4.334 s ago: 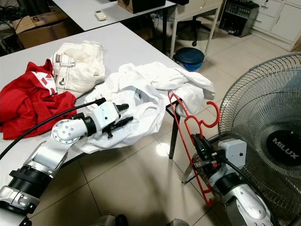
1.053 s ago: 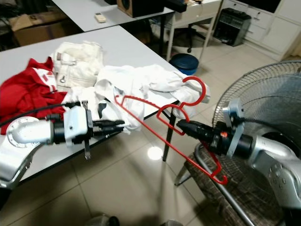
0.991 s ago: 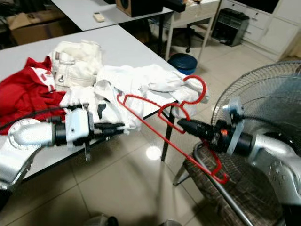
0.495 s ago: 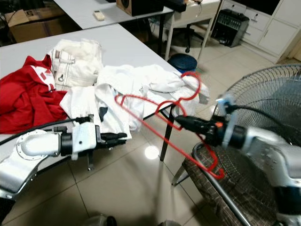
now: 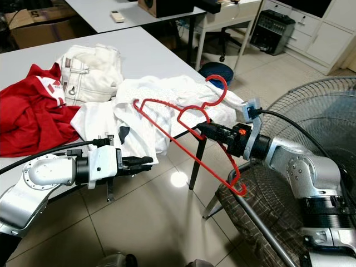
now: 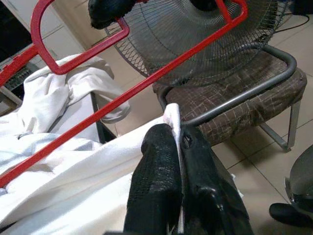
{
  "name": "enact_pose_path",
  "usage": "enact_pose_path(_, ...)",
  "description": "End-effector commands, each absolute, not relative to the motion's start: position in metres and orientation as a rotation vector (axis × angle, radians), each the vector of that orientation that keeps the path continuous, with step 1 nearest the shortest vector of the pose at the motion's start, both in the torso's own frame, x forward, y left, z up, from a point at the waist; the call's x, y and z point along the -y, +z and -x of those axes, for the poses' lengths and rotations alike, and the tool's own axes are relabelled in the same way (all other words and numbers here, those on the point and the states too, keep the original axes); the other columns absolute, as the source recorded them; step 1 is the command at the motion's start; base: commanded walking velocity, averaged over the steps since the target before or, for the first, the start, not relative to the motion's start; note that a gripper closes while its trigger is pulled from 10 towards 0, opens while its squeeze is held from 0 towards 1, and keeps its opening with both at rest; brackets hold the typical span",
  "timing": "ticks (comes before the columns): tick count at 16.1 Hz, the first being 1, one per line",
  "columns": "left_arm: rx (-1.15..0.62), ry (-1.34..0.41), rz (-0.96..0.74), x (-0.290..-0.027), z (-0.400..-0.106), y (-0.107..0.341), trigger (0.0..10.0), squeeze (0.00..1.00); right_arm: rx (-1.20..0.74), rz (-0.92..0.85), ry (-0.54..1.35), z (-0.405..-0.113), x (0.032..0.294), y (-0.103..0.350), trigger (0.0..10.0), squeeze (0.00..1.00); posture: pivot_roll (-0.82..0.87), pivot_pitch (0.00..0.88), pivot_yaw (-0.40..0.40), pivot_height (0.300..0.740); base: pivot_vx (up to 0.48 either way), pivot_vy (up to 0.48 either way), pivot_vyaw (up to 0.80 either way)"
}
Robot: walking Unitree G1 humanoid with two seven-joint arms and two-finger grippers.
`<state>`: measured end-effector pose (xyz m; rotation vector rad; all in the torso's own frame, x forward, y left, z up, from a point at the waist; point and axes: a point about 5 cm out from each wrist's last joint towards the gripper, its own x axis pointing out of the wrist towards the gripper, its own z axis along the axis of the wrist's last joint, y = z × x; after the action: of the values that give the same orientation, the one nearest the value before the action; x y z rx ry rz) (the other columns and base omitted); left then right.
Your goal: Hang hanger
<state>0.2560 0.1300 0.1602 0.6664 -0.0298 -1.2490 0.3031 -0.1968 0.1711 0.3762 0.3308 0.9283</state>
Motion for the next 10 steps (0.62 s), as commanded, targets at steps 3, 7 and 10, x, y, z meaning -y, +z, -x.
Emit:
enact_pose_path(3,0.043,-1.269,-0.698,-0.126,-0.257,0.163,0.0,0.00,-0.302,-0.431,0.903,-0.310,0.192,0.177,10.0,0.00,-0.15,0.083,-0.028,0.740,0.000,0.000,0.00)
enact_pose_path(7,0.045,-1.244,-0.710,-0.129,-0.260,0.164,0.0,0.00,0.004,-0.658,0.836,-0.321,0.200,0.213,10.0,0.00,-0.14,0.081,-0.037,0.740,0.000,0.000,0.00)
enact_pose_path(10,0.037,-1.243,-0.710,-0.130,-0.260,0.161,0.0,0.00,-0.208,-0.516,0.861,-0.303,0.195,0.178,10.0,0.00,-0.14,0.077,-0.032,0.740,0.000,0.000,0.00)
